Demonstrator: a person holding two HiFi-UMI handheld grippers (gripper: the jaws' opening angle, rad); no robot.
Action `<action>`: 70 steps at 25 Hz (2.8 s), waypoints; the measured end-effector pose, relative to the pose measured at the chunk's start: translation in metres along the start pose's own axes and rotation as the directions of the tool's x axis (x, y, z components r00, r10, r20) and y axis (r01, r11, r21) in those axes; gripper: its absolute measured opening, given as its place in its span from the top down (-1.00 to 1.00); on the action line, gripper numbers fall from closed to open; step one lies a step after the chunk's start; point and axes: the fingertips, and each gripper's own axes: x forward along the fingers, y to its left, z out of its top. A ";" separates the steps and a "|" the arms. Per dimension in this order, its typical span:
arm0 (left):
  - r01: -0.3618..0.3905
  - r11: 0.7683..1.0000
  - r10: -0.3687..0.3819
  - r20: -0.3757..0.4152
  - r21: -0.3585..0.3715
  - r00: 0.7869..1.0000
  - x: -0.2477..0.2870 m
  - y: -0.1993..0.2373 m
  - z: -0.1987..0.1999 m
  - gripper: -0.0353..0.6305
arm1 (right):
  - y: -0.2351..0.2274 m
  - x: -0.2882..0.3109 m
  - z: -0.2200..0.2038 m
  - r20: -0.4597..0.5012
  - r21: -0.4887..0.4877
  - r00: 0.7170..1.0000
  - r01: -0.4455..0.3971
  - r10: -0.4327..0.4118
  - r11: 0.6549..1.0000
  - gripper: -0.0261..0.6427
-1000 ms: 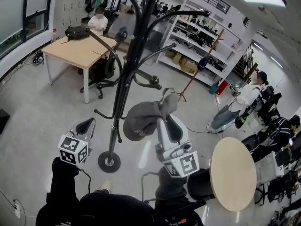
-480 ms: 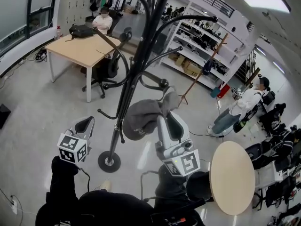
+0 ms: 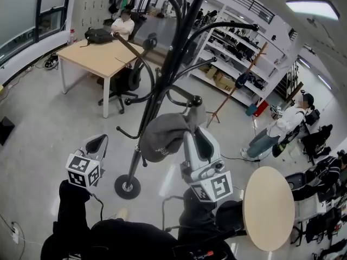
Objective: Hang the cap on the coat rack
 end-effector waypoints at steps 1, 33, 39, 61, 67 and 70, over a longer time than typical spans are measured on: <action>0.001 1.000 -0.001 -0.001 0.000 1.000 0.001 0.002 -0.001 0.89 | -0.002 0.001 -0.004 -0.004 0.013 1.000 0.005 -0.005 1.000 0.68; 0.070 0.998 -0.069 -0.072 0.008 0.995 0.029 -0.007 -0.022 0.89 | -0.028 -0.031 -0.072 -0.139 0.070 0.982 0.142 -0.131 0.987 0.68; 0.072 0.997 -0.071 -0.084 0.004 0.994 0.032 -0.006 -0.026 0.89 | -0.031 -0.032 -0.084 -0.165 0.072 0.976 0.153 -0.140 0.986 0.68; 0.050 0.999 -0.050 -0.107 -0.002 0.993 0.029 0.011 -0.033 0.89 | -0.032 -0.023 -0.118 -0.216 0.108 0.966 0.169 -0.142 0.980 0.68; 0.049 0.999 -0.048 -0.108 0.002 0.993 0.034 0.016 -0.034 0.89 | -0.034 -0.019 -0.129 -0.227 0.107 0.963 0.172 -0.144 0.979 0.68; 0.045 0.999 -0.045 -0.109 0.002 0.993 0.037 0.020 -0.034 0.89 | -0.034 -0.017 -0.135 -0.234 0.107 0.962 0.172 -0.143 0.979 0.68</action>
